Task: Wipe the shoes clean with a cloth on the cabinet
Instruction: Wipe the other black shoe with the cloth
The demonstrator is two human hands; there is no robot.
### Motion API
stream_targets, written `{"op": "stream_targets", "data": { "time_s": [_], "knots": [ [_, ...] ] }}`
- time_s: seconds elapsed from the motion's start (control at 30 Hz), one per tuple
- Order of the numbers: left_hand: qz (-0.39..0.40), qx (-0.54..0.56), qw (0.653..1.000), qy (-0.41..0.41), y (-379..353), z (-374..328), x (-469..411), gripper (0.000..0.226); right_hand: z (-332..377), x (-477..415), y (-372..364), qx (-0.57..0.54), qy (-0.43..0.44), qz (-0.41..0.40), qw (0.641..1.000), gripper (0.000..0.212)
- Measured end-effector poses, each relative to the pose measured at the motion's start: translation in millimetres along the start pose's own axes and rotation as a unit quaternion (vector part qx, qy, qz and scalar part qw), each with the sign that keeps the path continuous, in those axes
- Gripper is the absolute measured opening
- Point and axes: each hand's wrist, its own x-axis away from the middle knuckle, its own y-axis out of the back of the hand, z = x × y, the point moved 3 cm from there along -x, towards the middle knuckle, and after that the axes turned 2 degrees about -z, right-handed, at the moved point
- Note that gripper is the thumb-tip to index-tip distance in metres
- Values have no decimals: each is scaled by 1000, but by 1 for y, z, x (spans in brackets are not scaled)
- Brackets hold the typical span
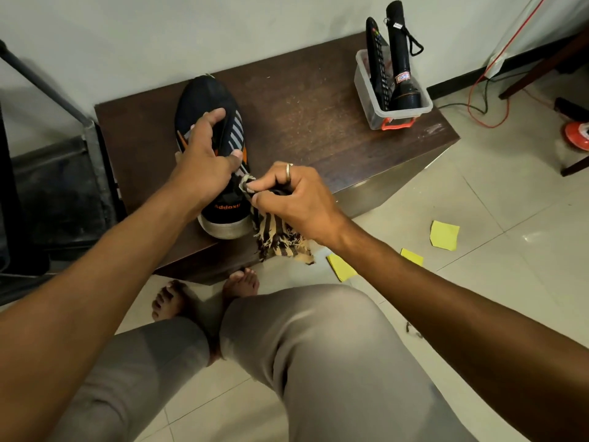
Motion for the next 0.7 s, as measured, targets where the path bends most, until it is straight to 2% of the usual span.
{"op": "stream_targets", "data": {
  "time_s": [0.1, 0.2, 0.27, 0.4, 0.57, 0.7],
  "knots": [
    [15, 3, 1000, -8, -2, 1, 0, 61, -5, 10, -2, 4, 59, -3, 998, 13],
    [19, 8, 1000, -9, -3, 0, -1, 62, -20, 17, -4, 72, 75, 10, 995, 6],
    [22, 11, 1000, -7, -3, 0, -1, 61, -22, 21, -3, 100, 93, -11, 991, 5],
    [15, -3, 1000, -14, -2, -2, -1, 58, -7, 20, -10, 91, 194, -52, 975, 11],
    [13, -13, 1000, -20, -3, -2, -1, 62, -21, 10, -3, 113, 125, -47, 985, 7],
    [12, -11, 999, -32, -3, -1, -3, 62, -6, 4, -6, 76, 150, -73, 983, 12]
  ]
}}
